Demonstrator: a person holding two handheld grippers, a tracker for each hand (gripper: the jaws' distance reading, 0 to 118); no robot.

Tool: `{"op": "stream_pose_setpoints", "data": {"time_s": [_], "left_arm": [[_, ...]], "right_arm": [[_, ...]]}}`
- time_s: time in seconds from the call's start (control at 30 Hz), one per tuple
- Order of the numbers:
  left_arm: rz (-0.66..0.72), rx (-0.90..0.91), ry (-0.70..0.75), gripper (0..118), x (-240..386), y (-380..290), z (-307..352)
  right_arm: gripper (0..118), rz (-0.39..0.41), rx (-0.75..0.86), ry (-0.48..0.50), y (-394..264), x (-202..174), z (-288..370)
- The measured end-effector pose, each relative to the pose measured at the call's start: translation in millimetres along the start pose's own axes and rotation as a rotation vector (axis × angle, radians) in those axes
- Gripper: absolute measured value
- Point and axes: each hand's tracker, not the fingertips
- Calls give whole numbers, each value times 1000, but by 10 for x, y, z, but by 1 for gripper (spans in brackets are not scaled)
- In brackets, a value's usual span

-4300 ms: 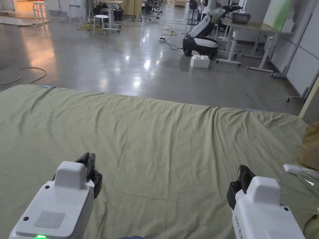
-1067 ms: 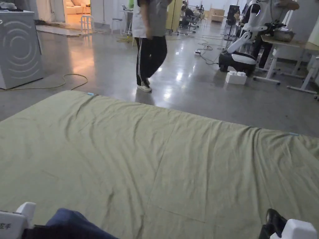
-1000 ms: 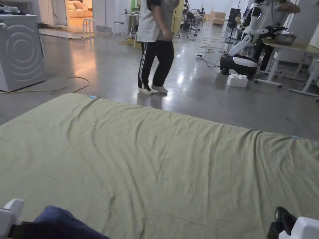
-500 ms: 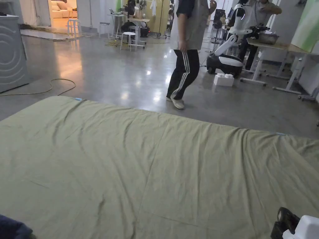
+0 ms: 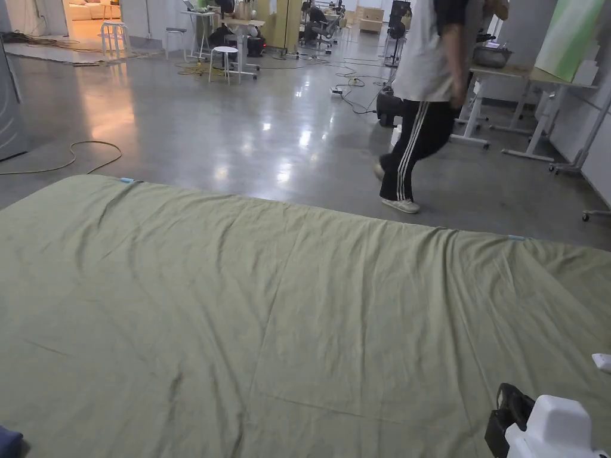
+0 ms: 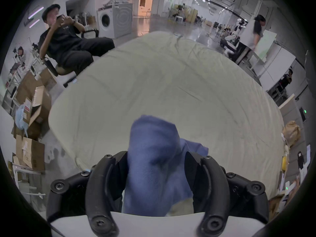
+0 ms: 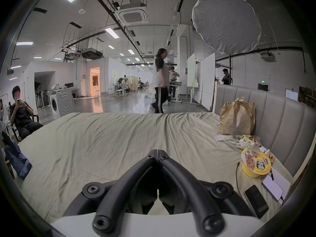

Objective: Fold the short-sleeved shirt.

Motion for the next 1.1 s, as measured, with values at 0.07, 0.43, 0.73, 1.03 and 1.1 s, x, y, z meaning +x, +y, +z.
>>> {"op": "stream_pose_setpoints", "data": {"time_s": [0.07,0.43,0.73,1.03,1.1], "left_arm": [[-10,44,51,67,31,45,85],[-66,243,-113,67,592,-81,277],[-137,361,-296,66,1683,-704,-82],[-290,575,-344,46,2955,-1189,82],[-331,626,-358,38,3159,-1255,158]], "right_arm": [[0,-6,-1,5,-8,-3,-10],[0,-40,-27,45,-106,-131,-50],[0,-37,-19,63,-116,-191,9],[0,-45,14,49,-34,-221,79],[0,-44,22,47,-14,-232,79]]}}
